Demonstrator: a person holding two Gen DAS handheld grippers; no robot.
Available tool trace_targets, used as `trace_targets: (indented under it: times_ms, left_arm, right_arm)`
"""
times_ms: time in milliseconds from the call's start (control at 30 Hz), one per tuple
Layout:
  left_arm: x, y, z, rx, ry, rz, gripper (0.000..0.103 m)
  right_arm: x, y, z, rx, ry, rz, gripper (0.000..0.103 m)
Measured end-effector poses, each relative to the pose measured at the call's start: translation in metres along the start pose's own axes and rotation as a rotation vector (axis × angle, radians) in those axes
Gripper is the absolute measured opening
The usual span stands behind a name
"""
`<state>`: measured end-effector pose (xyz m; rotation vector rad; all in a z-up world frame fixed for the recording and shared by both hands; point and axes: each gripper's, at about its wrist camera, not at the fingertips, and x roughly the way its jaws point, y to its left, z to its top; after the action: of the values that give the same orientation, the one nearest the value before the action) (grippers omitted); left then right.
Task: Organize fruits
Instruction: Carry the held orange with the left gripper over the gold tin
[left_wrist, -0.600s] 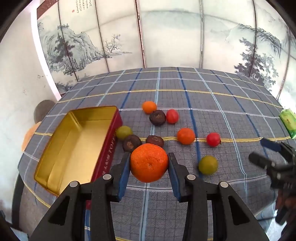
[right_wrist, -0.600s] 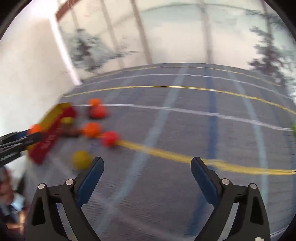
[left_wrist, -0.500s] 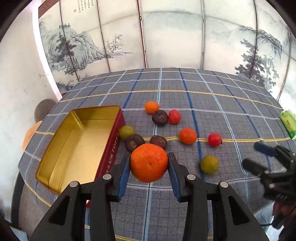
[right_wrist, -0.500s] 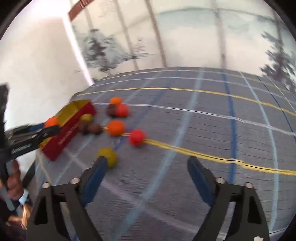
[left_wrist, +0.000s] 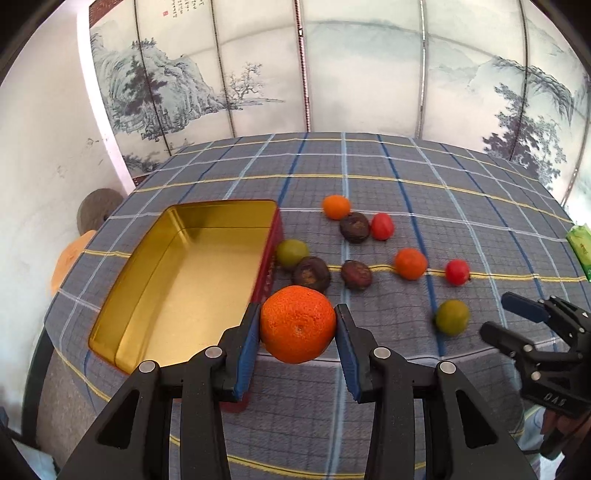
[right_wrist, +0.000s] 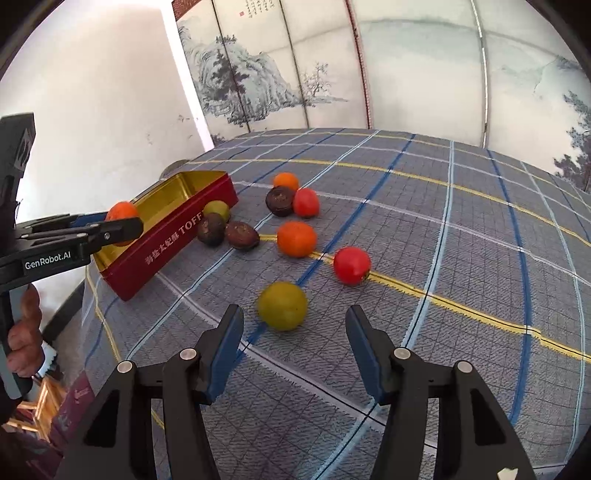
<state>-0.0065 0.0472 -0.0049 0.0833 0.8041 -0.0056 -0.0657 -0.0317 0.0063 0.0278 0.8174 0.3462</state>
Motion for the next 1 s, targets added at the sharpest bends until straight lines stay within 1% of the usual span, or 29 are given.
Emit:
trace_targets:
  times_ms: [33,67,167,233,267,300,400,467,567,600,700,867,1000]
  left_arm:
    - [0.0,0.003,0.001,0.001,0.0,0.004,0.041]
    - [-0.002,0.009,0.003,0.011,0.0,0.024,0.041]
    - [0.002,0.024,0.006,-0.006,-0.016,0.037,0.041]
    - [0.004,0.032,0.011,0.013,-0.006,0.072,0.041]
    - [0.007,0.039,0.014,0.018,-0.004,0.092,0.041]
    - [0.014,0.044,0.014,-0.015,-0.01,0.069,0.041]
    - [0.026,0.063,0.022,-0.013,-0.003,0.112,0.041]
    - [0.031,0.077,0.028,-0.007,0.003,0.151,0.041]
    - [0.043,0.095,0.034,-0.006,0.025,0.181,0.041]
    - [0.043,0.095,0.036,0.013,0.054,0.204,0.041]
    - [0.054,0.105,0.039,0.017,0.064,0.222,0.041]
    - [0.069,0.113,0.044,0.044,0.08,0.251,0.041]
    - [0.082,0.119,0.051,0.058,0.108,0.269,0.041]
  right_arm:
    - [0.007,-0.005,-0.001,-0.024,-0.016,-0.019,0.055]
    - [0.007,-0.006,-0.001,-0.02,-0.015,-0.02,0.055]
    - [0.008,-0.006,-0.001,-0.014,-0.005,-0.02,0.055]
    - [0.009,-0.005,-0.002,-0.007,0.007,-0.016,0.059]
    - [0.009,-0.004,-0.003,-0.005,0.01,-0.014,0.064]
    - [0.009,-0.003,-0.003,-0.005,0.007,-0.013,0.066]
    - [0.011,-0.005,-0.005,0.002,0.01,-0.018,0.072]
    - [0.012,-0.008,-0.004,0.015,0.005,-0.019,0.072]
    - [0.012,-0.01,-0.003,0.019,0.004,-0.021,0.072]
    - [0.012,-0.009,-0.004,0.012,0.005,-0.027,0.072]
    - [0.014,-0.007,-0.003,0.003,0.014,-0.03,0.074]
    - [0.016,-0.007,-0.004,-0.003,0.026,-0.035,0.076]
    - [0.017,-0.009,-0.004,0.007,0.026,-0.036,0.076]
